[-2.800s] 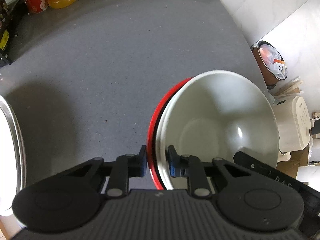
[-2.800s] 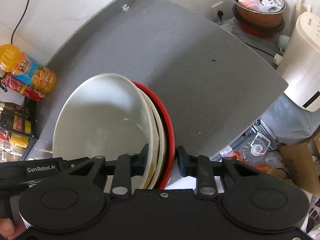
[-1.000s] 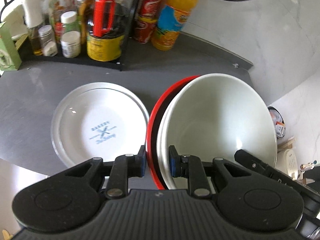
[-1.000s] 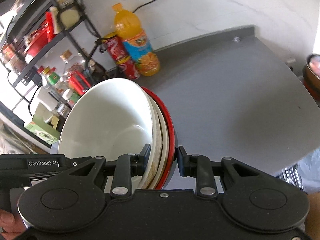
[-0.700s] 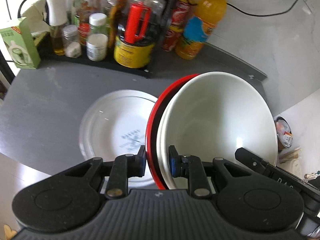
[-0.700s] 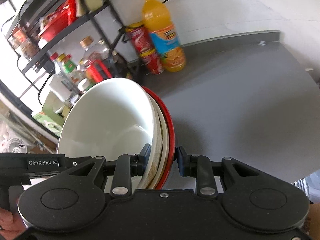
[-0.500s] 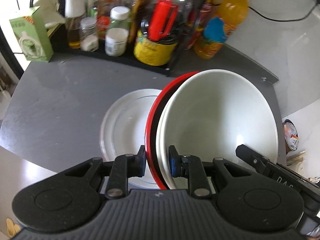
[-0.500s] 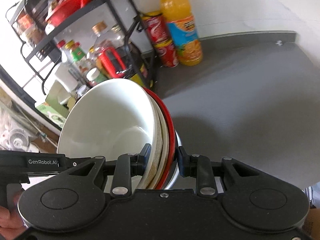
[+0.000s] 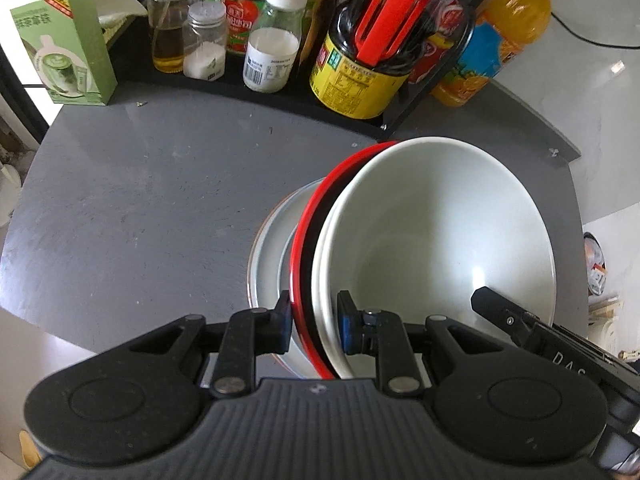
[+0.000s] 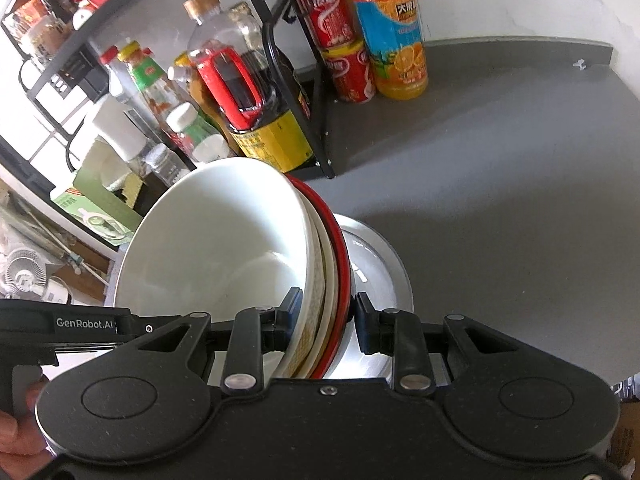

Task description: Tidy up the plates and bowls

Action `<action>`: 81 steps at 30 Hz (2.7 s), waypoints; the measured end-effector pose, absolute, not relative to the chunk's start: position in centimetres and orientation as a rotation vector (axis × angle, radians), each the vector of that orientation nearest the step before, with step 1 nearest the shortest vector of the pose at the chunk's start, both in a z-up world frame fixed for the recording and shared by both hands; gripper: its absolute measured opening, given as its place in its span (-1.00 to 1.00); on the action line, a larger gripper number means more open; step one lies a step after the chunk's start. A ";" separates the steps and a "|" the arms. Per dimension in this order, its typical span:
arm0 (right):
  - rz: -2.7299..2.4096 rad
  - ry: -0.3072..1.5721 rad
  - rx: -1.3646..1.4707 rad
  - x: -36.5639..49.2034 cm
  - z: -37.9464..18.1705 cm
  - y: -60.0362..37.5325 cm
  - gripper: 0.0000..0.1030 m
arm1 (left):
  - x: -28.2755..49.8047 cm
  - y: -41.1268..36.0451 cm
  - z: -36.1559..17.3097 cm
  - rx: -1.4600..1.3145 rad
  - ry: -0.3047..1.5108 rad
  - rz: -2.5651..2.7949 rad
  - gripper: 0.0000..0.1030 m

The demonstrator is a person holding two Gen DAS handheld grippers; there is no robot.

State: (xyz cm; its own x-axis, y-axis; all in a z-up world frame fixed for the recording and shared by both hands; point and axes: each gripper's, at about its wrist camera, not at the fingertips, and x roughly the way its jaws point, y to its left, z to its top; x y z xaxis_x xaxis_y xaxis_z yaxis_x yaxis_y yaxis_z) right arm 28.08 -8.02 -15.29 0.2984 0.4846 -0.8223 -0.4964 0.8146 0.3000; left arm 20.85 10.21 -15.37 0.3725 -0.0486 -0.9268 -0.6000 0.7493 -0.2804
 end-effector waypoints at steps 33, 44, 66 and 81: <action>0.484 1.173 0.177 29.1 -19.0 -8.8 -0.35 | 25.8 9.3 -18.6 -0.455 1.308 0.260 -0.43; 0.546 1.084 0.205 27.6 -15.0 -11.2 0.22 | 24.4 7.7 -14.8 -0.407 1.220 0.298 -0.08; 0.531 0.941 0.208 19.4 -9.5 -23.2 0.99 | 15.8 0.3 -6.6 -0.386 1.098 0.375 0.66; 0.479 0.863 0.168 14.4 -7.0 -29.7 1.00 | 9.5 -3.7 -5.0 -0.402 0.961 0.331 0.99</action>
State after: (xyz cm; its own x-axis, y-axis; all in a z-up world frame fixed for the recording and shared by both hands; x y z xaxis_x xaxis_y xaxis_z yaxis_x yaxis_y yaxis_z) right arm 14.43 -29.70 -7.00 0.5524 0.4699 -0.6885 -0.3364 0.8814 0.3316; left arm 9.46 -3.66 -4.96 0.5328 0.0946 -0.8409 -0.4440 0.8773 -0.1825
